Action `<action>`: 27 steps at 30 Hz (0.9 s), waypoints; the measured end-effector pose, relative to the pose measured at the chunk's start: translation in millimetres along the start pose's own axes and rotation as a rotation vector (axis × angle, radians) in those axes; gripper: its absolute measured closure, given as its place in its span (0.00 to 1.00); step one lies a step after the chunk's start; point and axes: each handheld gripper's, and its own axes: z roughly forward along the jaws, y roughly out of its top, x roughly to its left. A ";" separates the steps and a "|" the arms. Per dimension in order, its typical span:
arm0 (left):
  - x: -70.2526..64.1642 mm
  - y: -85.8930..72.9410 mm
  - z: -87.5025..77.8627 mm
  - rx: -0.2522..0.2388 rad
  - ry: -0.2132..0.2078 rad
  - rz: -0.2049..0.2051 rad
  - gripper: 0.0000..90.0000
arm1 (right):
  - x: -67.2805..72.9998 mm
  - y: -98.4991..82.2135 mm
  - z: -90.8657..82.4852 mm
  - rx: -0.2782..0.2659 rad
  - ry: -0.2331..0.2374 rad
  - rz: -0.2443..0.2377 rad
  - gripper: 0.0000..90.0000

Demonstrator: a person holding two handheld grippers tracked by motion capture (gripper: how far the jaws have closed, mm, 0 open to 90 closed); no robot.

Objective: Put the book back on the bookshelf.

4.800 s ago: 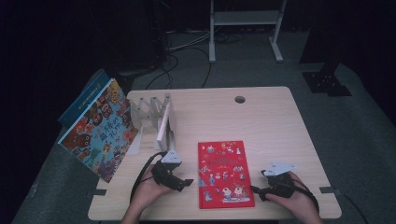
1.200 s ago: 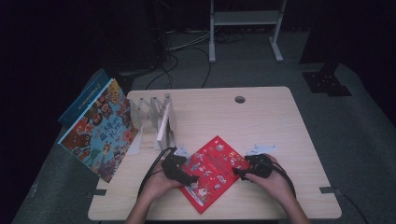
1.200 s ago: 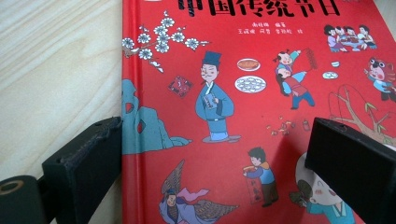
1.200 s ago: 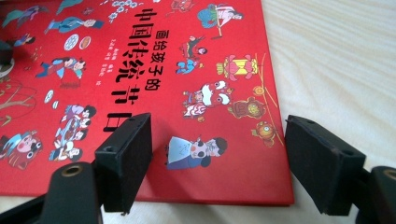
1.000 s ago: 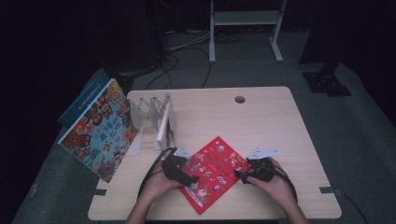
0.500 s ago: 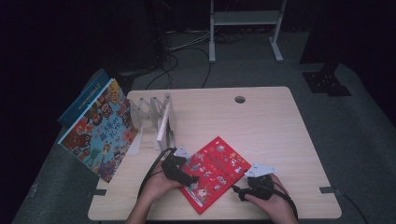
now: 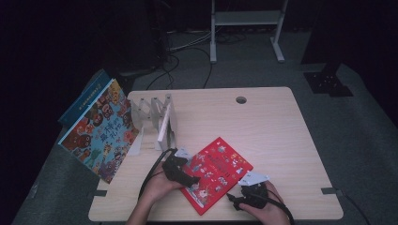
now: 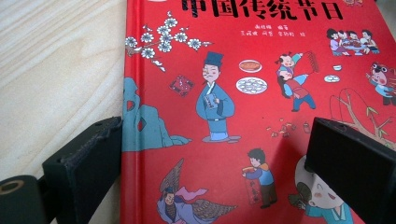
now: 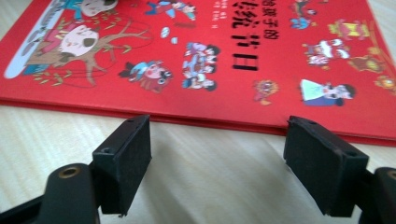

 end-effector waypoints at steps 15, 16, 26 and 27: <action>-0.5 0.2 0.3 -0.001 0.001 -0.005 0.04 | 9.4 -0.1 8.8 -0.008 -0.012 0.019 0.08; -0.5 0.3 0.4 -0.001 0.001 -0.006 0.04 | 10.4 0.0 9.9 -0.007 -0.010 0.017 0.04; -1.3 1.0 0.7 0.009 0.002 -0.002 0.03 | 18.8 2.0 15.4 -0.007 -0.052 0.056 0.00; -1.4 1.0 1.0 0.008 0.002 -0.002 0.03 | 19.2 2.3 15.6 -0.006 -0.056 0.059 0.00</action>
